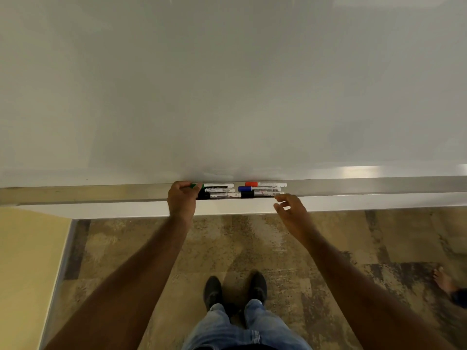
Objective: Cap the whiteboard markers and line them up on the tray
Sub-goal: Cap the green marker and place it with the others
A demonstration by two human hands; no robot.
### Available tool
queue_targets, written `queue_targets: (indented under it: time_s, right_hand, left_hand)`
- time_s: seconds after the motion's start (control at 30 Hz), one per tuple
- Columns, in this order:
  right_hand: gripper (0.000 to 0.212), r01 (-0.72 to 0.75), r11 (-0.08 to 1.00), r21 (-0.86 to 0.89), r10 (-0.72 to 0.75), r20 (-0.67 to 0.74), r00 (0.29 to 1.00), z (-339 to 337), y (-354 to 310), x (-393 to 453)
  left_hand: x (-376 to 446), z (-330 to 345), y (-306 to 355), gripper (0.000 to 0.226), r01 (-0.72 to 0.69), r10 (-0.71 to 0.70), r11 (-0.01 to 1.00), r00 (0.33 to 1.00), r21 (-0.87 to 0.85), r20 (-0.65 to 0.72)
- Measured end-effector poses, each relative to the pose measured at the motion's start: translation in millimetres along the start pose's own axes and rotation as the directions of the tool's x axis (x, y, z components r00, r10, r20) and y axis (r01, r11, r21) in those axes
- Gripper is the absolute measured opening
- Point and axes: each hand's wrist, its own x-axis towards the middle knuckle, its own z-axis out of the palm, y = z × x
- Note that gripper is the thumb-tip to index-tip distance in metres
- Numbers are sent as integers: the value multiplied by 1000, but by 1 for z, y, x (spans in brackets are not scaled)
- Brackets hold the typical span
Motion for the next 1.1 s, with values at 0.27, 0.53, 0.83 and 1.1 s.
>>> queue_targets:
  time_s: [0.27,0.53,0.83,1.1]
  right_hand:
    - [21,26,992,-123,-43,-139,989,-18,-6,31]
    - [20,-80,981,-177,86,24,996,-14,-26,60]
    - [20,-125,988,-93,129,36,991,-11,-35,56]
    - [18,-116,985,-125,118,10,993,-9,-39,53]
  left_hand:
    - [2,-3,-2,28,-176,163,920,984,351,67]
    - [1,7,4,38,-106,69,953,988,283,137]
    - [4,7,4,36,-83,39,952,988,294,152]
    - [-4,-3,8,26,-213,147,915,967,342,208]
